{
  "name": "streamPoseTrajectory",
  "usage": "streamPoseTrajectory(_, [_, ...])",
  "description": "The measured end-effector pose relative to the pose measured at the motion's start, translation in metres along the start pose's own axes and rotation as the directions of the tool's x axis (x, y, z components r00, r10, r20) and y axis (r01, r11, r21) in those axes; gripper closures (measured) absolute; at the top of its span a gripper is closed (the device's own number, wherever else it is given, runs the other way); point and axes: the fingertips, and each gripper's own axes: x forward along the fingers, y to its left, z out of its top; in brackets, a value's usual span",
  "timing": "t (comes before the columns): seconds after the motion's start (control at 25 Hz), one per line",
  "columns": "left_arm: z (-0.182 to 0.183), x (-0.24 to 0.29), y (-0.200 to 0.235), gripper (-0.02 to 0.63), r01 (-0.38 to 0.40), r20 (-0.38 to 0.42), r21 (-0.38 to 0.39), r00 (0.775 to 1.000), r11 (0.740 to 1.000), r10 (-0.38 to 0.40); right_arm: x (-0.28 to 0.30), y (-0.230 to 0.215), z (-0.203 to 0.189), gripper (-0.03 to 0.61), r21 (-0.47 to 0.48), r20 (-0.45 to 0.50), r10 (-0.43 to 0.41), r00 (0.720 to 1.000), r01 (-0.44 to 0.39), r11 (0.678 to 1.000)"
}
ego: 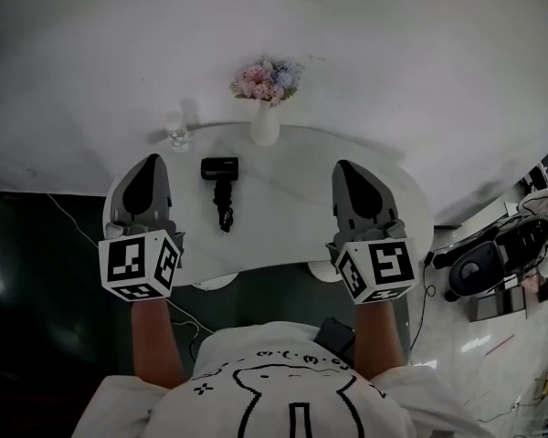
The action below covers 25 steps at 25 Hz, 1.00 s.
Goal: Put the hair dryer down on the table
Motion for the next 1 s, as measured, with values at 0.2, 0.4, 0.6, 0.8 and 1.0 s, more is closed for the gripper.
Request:
streamPoseTrajectory(0.2, [0.000, -0.001, -0.001, 0.594, 0.009, 0.004, -0.005, 1.000, 1.000, -0.009, -0.003, -0.001, 0.000, 0.581, -0.003, -0.006, -0.019, 1.000, 0.019, 1.000])
streamPoseTrajectory(0.4, [-0.005, 0.002, -0.008, 0.594, 0.017, -0.010, 0.023, 1.000, 1.000, -0.017, -0.005, -0.006, 0.001, 0.581, 0.003, -0.006, -0.029, 1.000, 0.029, 1.000])
streamPoseTrajectory(0.6, [-0.002, 0.001, -0.012, 0.594, 0.028, -0.007, 0.025, 1.000, 0.999, -0.028, -0.008, -0.008, 0.001, 0.581, -0.001, -0.008, -0.031, 0.999, 0.031, 1.000])
streamPoseTrajectory(0.8, [0.000, 0.003, -0.020, 0.594, 0.056, -0.002, 0.045, 0.998, 0.997, -0.056, -0.008, -0.009, 0.000, 0.581, -0.001, -0.016, -0.034, 0.999, 0.033, 0.999])
streamPoseTrajectory(1.0, [0.001, 0.004, -0.028, 0.594, 0.075, 0.004, 0.060, 0.997, 0.995, -0.075, -0.010, -0.008, 0.001, 0.581, -0.011, -0.015, -0.030, 0.999, 0.030, 0.999])
